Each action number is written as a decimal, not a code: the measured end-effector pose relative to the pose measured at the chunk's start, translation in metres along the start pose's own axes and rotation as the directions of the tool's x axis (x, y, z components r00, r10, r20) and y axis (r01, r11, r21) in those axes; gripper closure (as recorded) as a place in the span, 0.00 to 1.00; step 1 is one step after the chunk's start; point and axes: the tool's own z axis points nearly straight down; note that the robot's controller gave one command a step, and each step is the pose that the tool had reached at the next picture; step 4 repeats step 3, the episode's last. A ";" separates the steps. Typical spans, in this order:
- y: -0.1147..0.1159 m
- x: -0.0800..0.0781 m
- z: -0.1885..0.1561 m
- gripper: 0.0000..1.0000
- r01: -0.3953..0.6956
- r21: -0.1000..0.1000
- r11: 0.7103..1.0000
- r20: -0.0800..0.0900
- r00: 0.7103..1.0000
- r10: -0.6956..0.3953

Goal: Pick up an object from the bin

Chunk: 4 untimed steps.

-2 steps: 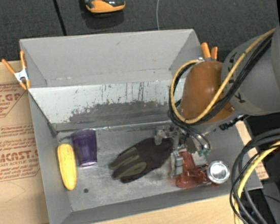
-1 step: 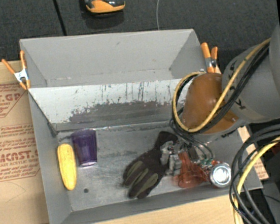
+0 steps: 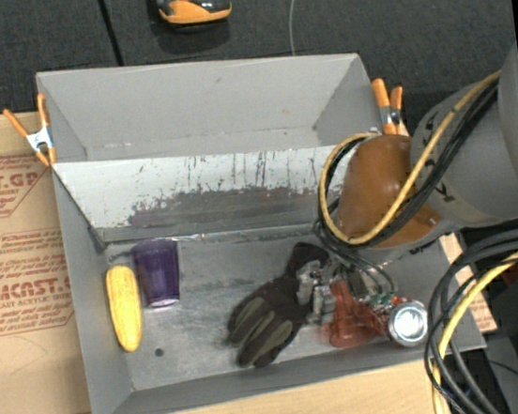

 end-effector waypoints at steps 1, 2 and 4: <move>0.000 0.000 -0.001 1.00 -0.001 0.000 1.000 -0.001 1.000 0.001; 0.016 -0.005 -0.040 1.00 -0.040 0.000 0.999 0.004 0.999 0.040; 0.045 0.007 -0.154 1.00 -0.029 -0.001 1.000 -0.001 1.000 0.029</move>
Offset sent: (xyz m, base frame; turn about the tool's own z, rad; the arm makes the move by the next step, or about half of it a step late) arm 0.0071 0.0354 0.0093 0.0856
